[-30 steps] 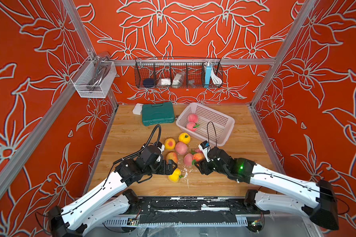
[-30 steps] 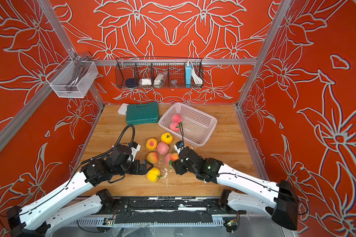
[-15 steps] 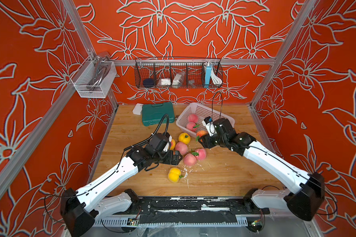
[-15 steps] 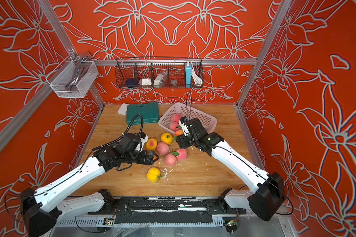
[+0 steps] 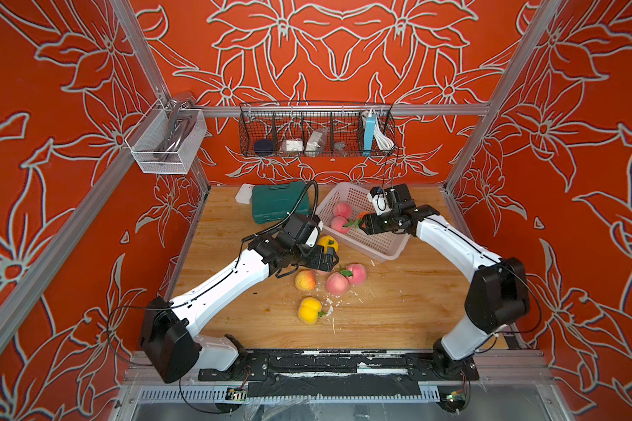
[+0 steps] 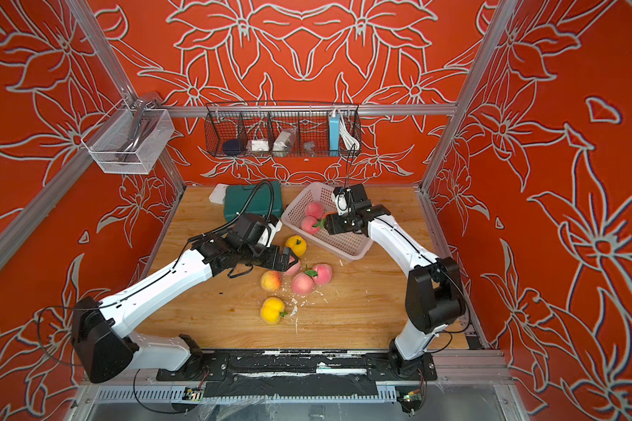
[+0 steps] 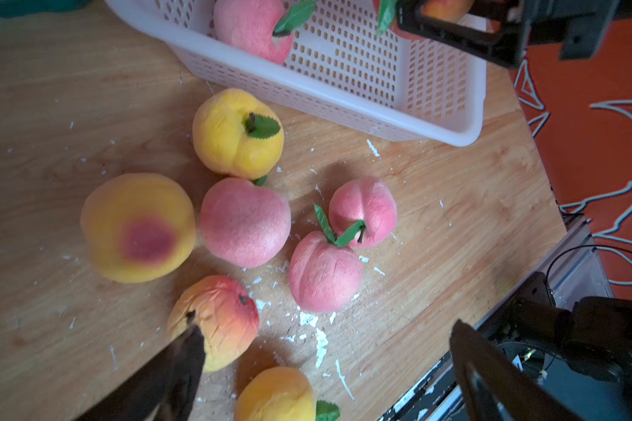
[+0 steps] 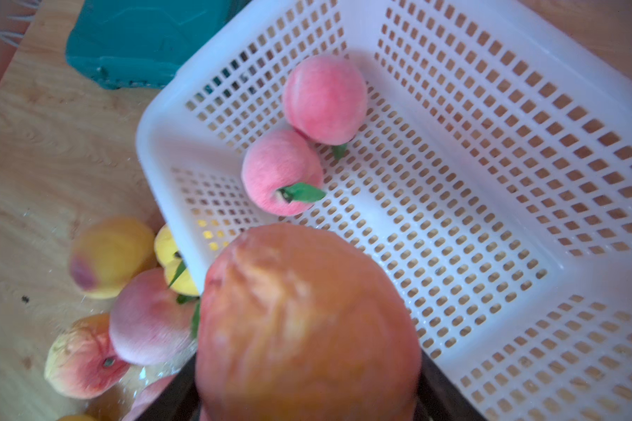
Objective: Put the peaches into the basket
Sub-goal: Place the peach in the basket.
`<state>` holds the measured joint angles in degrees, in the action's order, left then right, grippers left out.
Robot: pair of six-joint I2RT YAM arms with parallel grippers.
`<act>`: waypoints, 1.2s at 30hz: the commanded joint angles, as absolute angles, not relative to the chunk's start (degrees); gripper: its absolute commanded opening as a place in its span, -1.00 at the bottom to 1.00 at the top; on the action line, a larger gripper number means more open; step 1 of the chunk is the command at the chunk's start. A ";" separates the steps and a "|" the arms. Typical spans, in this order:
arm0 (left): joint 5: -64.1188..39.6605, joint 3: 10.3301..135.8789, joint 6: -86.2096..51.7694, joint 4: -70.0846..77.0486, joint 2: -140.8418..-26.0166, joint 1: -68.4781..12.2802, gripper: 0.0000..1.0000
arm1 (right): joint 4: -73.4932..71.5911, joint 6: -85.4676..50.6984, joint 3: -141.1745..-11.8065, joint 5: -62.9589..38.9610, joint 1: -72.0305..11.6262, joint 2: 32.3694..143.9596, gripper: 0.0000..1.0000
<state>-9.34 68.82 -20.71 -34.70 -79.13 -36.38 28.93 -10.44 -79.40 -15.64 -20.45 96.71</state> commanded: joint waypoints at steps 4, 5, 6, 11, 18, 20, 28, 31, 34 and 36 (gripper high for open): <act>-11.45 74.44 -19.17 -33.15 -85.17 -36.04 0.97 | 27.04 -9.33 -85.45 -18.72 -17.45 103.91 0.33; -11.58 75.14 -19.07 -33.05 -85.81 -36.05 0.97 | 27.08 -9.24 -86.30 -18.51 -17.28 105.05 0.33; -11.60 75.76 -18.91 -33.05 -86.19 -36.04 0.97 | 27.13 -9.15 -86.93 -18.31 -17.14 105.86 0.33; -11.67 78.43 -18.36 -33.18 -87.93 -35.68 0.97 | 26.07 -10.36 -89.71 -16.64 -16.59 110.60 0.33; -11.81 78.09 -18.58 -33.05 -87.70 -35.31 0.97 | 23.78 -12.38 -91.69 -14.40 -16.66 115.40 0.33; -11.69 77.72 -18.42 -33.05 -87.25 -35.07 0.97 | 23.25 -12.76 -91.76 -13.67 -16.63 116.13 0.33; -11.78 76.40 -18.42 -32.81 -85.73 -34.20 0.97 | 23.49 -12.74 -93.28 -11.91 -16.66 119.00 0.34; -11.91 75.53 -18.72 -32.62 -85.23 -34.02 0.97 | 23.56 -12.98 -93.89 -12.21 -16.66 120.00 0.34; -11.91 74.64 -18.97 -32.43 -84.74 -33.94 0.97 | 24.06 -12.76 -94.47 -12.17 -16.63 120.92 0.34; -11.86 74.27 -18.98 -32.43 -84.43 -33.81 0.97 | 24.24 -12.66 -94.71 -12.28 -16.62 121.51 0.34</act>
